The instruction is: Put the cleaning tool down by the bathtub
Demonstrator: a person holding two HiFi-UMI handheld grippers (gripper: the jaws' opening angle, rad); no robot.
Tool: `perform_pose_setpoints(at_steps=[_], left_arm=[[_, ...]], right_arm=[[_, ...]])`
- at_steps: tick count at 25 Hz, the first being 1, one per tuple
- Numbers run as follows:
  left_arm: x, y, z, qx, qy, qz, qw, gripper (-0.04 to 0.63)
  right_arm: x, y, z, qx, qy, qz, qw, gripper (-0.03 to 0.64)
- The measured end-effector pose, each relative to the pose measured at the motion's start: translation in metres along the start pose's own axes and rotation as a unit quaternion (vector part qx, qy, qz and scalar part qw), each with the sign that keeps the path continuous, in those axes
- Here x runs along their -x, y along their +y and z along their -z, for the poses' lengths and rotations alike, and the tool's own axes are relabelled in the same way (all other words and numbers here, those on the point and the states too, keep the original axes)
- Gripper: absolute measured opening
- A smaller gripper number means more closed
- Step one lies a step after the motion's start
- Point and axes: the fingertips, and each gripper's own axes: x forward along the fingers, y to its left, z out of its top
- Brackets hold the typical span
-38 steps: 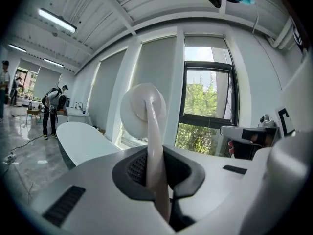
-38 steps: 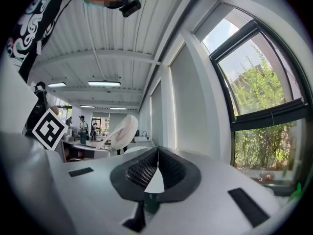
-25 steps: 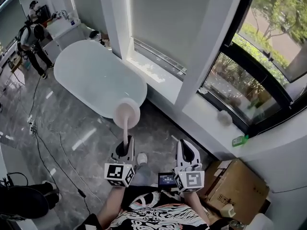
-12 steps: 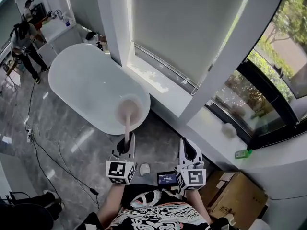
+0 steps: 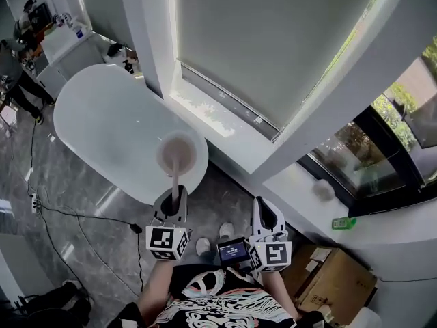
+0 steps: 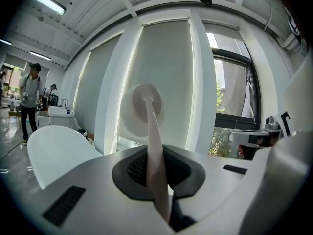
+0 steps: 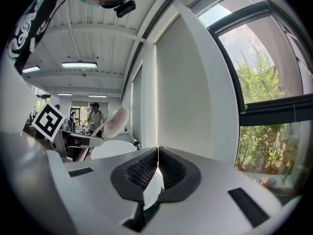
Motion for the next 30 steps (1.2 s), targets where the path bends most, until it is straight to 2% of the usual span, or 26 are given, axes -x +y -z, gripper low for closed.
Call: perform_pose_setpoints(at_steps=[10, 15, 19, 24, 30], left_arm=[[-0.1, 0.036, -0.037, 0.006, -0.007, -0.029, 0.9995, 0.029], [-0.149, 0.059, -0.056, 0.011, -0.004, -0.072, 0.9974, 0.029], [-0.191, 0.068, -0.064, 0.008, -0.004, -0.091, 0.9958, 0.029], [-0.217, 0.074, -0.068, 0.007, -0.002, -0.112, 0.9937, 0.029], [-0.241, 0.072, -0.059, 0.013, 0.011, -0.11, 0.9938, 0.029]], right_arm=[[-0.119, -0.028, -0.033, -0.004, -0.018, -0.048, 0.999, 0.026], [-0.177, -0.05, -0.047, -0.004, -0.016, -0.089, 0.996, 0.026], [-0.219, -0.079, -0.045, -0.012, -0.016, -0.103, 0.994, 0.026], [-0.259, -0.098, -0.046, -0.019, -0.017, -0.121, 0.992, 0.026], [-0.285, -0.111, -0.048, -0.025, -0.021, -0.123, 0.992, 0.026]])
